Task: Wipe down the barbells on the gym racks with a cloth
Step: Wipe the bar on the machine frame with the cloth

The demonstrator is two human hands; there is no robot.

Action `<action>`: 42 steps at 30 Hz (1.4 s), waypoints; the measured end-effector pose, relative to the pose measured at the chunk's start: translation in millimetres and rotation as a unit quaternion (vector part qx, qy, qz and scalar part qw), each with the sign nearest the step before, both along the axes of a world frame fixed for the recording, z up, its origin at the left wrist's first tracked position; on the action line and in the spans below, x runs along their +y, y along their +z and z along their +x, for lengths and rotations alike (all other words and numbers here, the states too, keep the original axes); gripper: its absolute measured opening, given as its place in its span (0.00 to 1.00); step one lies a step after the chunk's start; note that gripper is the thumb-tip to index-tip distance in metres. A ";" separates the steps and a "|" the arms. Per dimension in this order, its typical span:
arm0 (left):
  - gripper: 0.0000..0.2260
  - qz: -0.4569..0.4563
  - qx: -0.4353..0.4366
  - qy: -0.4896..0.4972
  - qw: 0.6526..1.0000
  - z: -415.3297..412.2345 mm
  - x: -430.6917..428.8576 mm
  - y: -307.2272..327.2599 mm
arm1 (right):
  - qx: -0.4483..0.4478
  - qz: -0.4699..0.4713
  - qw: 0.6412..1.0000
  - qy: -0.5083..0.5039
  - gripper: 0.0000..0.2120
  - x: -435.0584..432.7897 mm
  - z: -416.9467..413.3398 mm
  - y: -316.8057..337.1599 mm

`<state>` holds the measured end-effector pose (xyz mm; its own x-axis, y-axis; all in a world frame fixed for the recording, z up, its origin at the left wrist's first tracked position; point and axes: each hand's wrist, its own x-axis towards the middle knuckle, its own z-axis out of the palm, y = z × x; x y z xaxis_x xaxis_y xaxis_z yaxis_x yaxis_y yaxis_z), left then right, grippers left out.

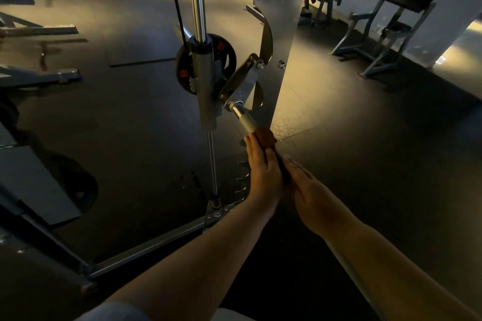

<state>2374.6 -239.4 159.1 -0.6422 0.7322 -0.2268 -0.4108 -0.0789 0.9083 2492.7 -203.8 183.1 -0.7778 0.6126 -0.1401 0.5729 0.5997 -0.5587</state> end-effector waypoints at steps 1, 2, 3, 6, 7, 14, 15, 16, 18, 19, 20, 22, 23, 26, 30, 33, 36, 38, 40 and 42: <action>0.28 0.009 0.010 0.003 1.000 2.6 -1.5 -0.7 | -0.002 0.000 1.000 -0.004 0.29 -0.6 0.0 0.9; 0.28 0.016 0.023 0.007 1.000 2.1 -0.5 -1.1 | -0.004 0.001 1.000 -0.005 0.29 -1.4 -0.4 2.7; 0.28 0.013 0.035 0.014 0.999 -3.3 4.4 -1.1 | -0.008 0.004 1.000 -0.005 0.30 -2.0 -1.4 4.6; 0.27 -0.025 0.077 0.038 0.996 -30.7 28.5 -1.8 | -0.054 0.046 0.997 0.004 0.32 -4.9 -3.5 7.5; 0.27 -0.035 0.092 0.045 0.994 -38.7 34.4 -1.5 | -0.069 0.060 0.996 0.002 0.32 -5.9 -4.5 7.2; 0.27 -0.064 0.079 0.070 0.992 -73.6 51.9 3.8 | -0.050 0.051 0.997 -0.011 0.32 -1.2 -27.5 11.0; 0.27 -0.074 0.090 0.068 0.991 -77.6 53.8 5.0 | -0.041 0.048 0.998 -0.013 0.31 -1.3 -27.4 11.3; 0.26 -0.084 0.103 0.067 0.989 -82.4 55.2 6.2 | -0.037 0.048 0.998 -0.012 0.31 -1.9 -26.9 12.0; 0.26 -0.101 0.116 0.066 0.986 -91.6 59.3 8.4 | -0.041 0.055 0.998 -0.013 0.31 -2.4 -25.3 12.5; 0.26 -0.108 0.119 0.065 0.985 -94.6 60.4 9.0 | -0.043 0.060 0.997 -0.014 0.31 -2.9 -25.0 12.3; 0.26 -0.113 0.126 0.064 0.984 -95.9 60.4 9.3 | -0.043 0.063 0.997 -0.015 0.30 -3.0 -25.2 12.1; 0.26 -0.102 0.136 0.055 0.984 -92.2 57.3 5.6 | -0.039 0.064 0.997 -0.015 0.30 -3.6 -26.1 11.6; 0.26 -0.080 0.135 0.049 0.986 -86.7 54.0 1.6 | -0.037 0.065 0.997 -0.014 0.29 -3.6 -26.0 11.6; 0.27 0.005 0.176 0.019 0.984 -61.3 35.2 -15.8 | -0.036 0.068 0.997 -0.012 0.30 -2.3 -25.3 10.8; 0.23 0.005 0.323 -0.036 0.946 -63.4 26.5 -24.5 | -0.039 0.062 0.997 -0.013 0.30 -2.5 -26.7 11.4; 0.19 -0.077 0.504 -0.065 0.858 -100.1 40.9 -13.9 | -0.039 0.061 0.997 -0.021 0.29 -2.3 -26.6 10.2; 0.17 -0.105 0.591 -0.096 0.794 -141.2 50.3 -5.9 | -0.046 0.066 0.996 -0.028 0.29 -3.6 -27.2 8.8; 0.17 -0.102 0.613 -0.106 0.776 -153.1 54.6 -6.6 | -0.049 0.069 0.996 -0.025 0.29 -3.5 -26.5 7.8; 0.15 -0.095 0.602 -0.097 0.787 -142.5 52.9 -7.1 | -0.051 0.072 0.996 -0.027 0.29 -3.9 -25.5 7.9; 0.14 -0.076 0.610 -0.095 0.783 -126.0 48.4 -9.0 | -0.049 0.077 0.995 -0.028 0.29 -3.8 -25.3 8.3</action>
<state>2248.5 -191.0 150.0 -0.3314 0.8649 0.3769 0.7783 0.0248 0.6274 2467.4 -207.5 191.4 -0.7290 0.6747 -0.1152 0.6554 0.6396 -0.4016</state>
